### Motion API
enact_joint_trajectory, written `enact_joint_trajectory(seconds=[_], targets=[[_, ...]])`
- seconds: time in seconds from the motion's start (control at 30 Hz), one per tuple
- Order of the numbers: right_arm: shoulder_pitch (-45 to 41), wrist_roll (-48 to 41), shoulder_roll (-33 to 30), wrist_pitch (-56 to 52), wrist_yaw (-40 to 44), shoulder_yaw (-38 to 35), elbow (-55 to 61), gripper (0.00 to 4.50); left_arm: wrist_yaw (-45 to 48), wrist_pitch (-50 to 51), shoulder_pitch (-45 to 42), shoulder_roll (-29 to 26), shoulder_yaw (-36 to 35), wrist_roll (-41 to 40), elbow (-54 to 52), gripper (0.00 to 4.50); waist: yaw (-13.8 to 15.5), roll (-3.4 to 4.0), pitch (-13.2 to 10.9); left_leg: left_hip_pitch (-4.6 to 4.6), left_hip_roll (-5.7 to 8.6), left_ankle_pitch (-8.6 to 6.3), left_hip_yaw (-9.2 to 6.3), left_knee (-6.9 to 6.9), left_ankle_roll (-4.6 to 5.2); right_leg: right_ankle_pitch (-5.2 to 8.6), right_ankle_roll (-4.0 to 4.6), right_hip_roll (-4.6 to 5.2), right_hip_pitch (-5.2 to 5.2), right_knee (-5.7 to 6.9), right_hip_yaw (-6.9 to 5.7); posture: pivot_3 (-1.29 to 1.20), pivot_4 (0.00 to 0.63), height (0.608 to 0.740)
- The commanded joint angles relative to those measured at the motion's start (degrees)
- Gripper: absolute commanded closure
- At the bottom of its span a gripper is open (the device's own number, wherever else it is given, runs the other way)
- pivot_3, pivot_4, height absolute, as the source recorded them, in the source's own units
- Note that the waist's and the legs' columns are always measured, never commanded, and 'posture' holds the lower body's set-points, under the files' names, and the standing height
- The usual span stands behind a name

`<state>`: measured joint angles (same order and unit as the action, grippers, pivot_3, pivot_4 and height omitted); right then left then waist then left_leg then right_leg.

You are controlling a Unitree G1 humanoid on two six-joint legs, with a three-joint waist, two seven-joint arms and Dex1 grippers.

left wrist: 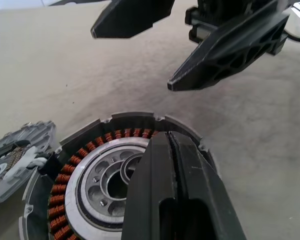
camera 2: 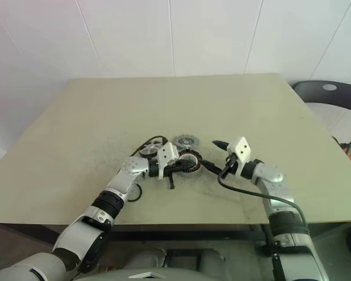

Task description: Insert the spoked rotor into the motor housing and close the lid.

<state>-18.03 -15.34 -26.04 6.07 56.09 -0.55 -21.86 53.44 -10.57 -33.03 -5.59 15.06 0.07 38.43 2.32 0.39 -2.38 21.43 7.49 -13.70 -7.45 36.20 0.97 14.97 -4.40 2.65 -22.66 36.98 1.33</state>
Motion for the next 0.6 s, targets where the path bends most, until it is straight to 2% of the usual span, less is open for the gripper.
enact_joint_trajectory(seconds=[0.03, 0.23, 0.43, 0.6], targets=[[-1.54, -0.13, 0.26, 1.35, -0.15, -0.56, 0.27, 0.0, -2.59, -1.41, -1.85, -0.29, 0.56, 2.02, -0.11, 4.44, 0.0, 0.0, 0.0, 0.0, 0.0, 0.0, 0.0, 0.0, 0.0, 0.0, 0.0, 0.0, 0.0, 0.0, 0.0, 0.0, 0.0, 0.74], [-1.87, 0.26, 0.56, 1.83, -0.29, -0.61, -0.33, 0.0, -4.8, -2.0, -2.35, -0.2, 0.31, 3.08, 1.05, 4.44, -0.01, 0.0, 0.0, 0.0, 0.0, 0.0, 0.0, -0.02, 0.0, 0.0, 0.0, 0.0, 0.0, 0.0, 0.0, 0.0, 0.0, 0.74], [-2.05, 0.46, 0.77, 2.2, -0.32, -0.53, -0.99, 0.0, -3.35, -0.96, -1.81, 0.76, -0.52, 0.75, 0.21, 4.44, -0.01, 0.0, 0.0, 0.0, 0.0, 0.0, 0.0, -0.01, 0.0, 0.0, 0.0, 0.0, 0.0, 0.0, 0.0, 0.0, 0.0, 0.74], [-2.15, 0.62, 1.0, 2.72, -0.5, -0.52, -1.44, 0.0, -3.31, -0.75, -1.73, -0.12, 0.8, 2.74, 0.47, 4.44, -0.06, 0.0, 0.0, 0.0, 0.0, 0.0, 0.0, -0.02, 0.0, 0.0, 0.0, 0.0, -0.01, 0.0, 0.0, 0.0, 0.0, 0.74]])
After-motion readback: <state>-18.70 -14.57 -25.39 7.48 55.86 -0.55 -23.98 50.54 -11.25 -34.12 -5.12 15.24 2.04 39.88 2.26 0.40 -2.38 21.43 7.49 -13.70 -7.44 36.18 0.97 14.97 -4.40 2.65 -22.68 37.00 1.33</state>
